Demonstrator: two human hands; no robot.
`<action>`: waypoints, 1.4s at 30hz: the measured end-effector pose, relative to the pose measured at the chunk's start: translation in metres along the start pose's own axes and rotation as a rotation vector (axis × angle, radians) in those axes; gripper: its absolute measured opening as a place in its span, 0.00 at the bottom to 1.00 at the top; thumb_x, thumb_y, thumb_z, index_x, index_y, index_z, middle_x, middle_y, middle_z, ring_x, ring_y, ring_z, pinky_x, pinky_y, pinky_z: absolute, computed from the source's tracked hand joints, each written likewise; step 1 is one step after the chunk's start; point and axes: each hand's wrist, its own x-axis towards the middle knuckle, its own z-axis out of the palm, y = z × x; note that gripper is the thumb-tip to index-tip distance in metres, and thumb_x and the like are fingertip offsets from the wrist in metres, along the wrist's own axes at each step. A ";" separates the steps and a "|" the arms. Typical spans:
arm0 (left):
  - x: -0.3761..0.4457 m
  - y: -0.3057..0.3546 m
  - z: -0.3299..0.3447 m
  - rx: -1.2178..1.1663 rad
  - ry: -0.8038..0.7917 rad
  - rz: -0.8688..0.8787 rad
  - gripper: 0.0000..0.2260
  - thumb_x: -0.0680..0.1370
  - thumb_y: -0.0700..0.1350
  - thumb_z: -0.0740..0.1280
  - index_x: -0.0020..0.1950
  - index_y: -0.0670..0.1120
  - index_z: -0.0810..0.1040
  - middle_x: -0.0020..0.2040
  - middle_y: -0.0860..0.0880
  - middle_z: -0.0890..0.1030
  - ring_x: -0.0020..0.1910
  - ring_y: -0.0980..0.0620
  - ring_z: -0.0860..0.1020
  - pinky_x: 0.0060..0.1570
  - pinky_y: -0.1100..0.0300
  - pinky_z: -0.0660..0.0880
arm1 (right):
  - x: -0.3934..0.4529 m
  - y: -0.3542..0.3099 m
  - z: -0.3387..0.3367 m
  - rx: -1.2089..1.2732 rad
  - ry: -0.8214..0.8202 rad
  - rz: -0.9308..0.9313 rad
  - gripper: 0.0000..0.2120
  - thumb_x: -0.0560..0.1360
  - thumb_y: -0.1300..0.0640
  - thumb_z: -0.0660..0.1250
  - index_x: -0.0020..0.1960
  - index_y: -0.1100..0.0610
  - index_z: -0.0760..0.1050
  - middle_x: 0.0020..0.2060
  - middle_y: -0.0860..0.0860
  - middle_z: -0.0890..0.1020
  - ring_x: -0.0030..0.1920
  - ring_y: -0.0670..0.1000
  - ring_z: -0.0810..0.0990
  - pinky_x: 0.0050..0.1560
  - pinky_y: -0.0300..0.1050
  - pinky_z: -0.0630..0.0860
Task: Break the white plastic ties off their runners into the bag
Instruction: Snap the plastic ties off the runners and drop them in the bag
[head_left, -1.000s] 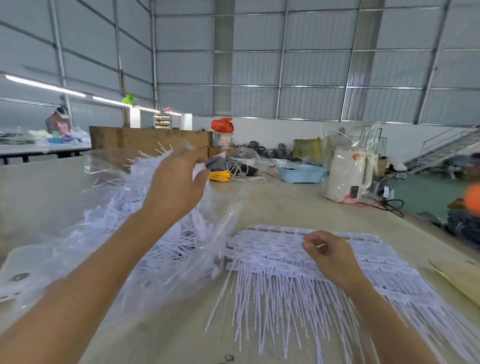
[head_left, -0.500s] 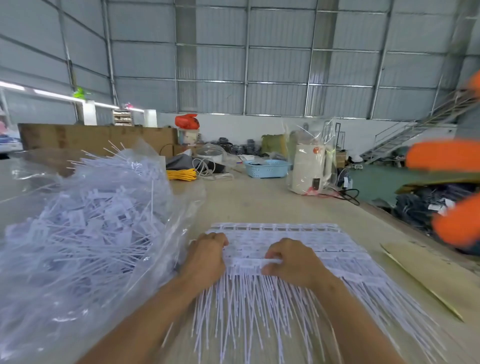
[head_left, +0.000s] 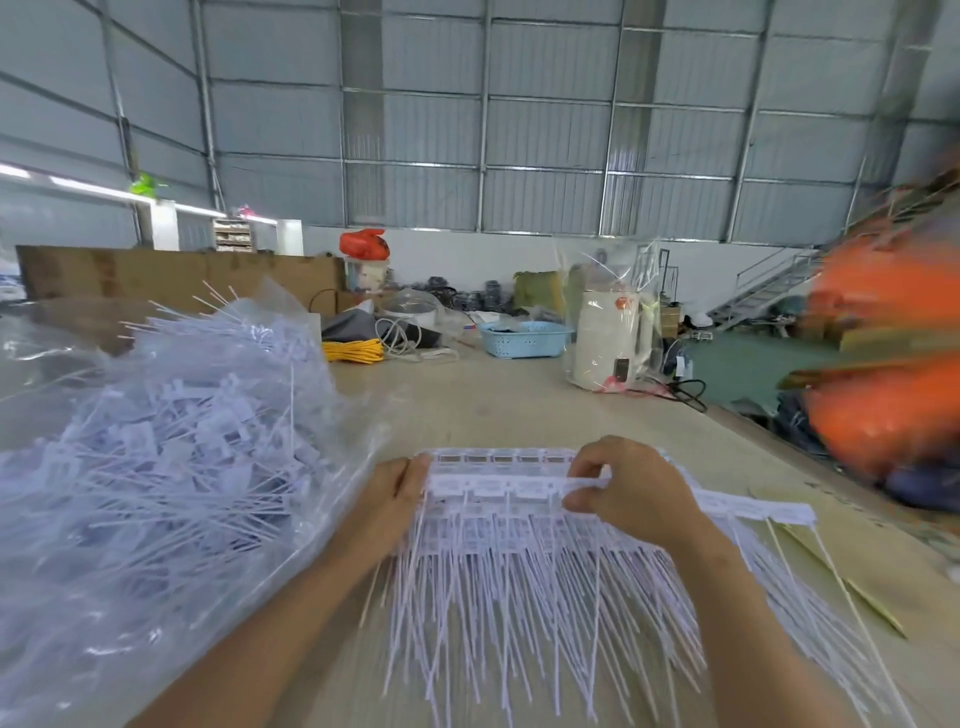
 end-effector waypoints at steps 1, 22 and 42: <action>0.001 0.001 -0.001 -0.055 0.010 -0.015 0.18 0.82 0.47 0.59 0.32 0.46 0.66 0.28 0.51 0.68 0.25 0.59 0.69 0.28 0.72 0.66 | 0.000 0.004 -0.002 0.013 0.015 0.028 0.08 0.67 0.50 0.75 0.38 0.46 0.75 0.40 0.41 0.76 0.42 0.45 0.74 0.41 0.40 0.68; -0.007 0.029 0.015 -0.554 -0.046 0.082 0.07 0.77 0.35 0.65 0.42 0.44 0.77 0.33 0.51 0.83 0.32 0.55 0.81 0.37 0.64 0.79 | 0.002 -0.032 0.037 0.492 -0.070 -0.143 0.12 0.76 0.64 0.64 0.58 0.55 0.77 0.49 0.47 0.80 0.48 0.41 0.76 0.42 0.22 0.68; -0.006 0.031 0.024 -0.108 0.004 0.025 0.20 0.77 0.45 0.68 0.26 0.40 0.73 0.21 0.47 0.72 0.21 0.56 0.69 0.31 0.60 0.68 | 0.007 -0.047 0.071 0.078 0.005 -0.126 0.09 0.76 0.53 0.65 0.38 0.47 0.80 0.32 0.46 0.79 0.36 0.49 0.76 0.36 0.40 0.65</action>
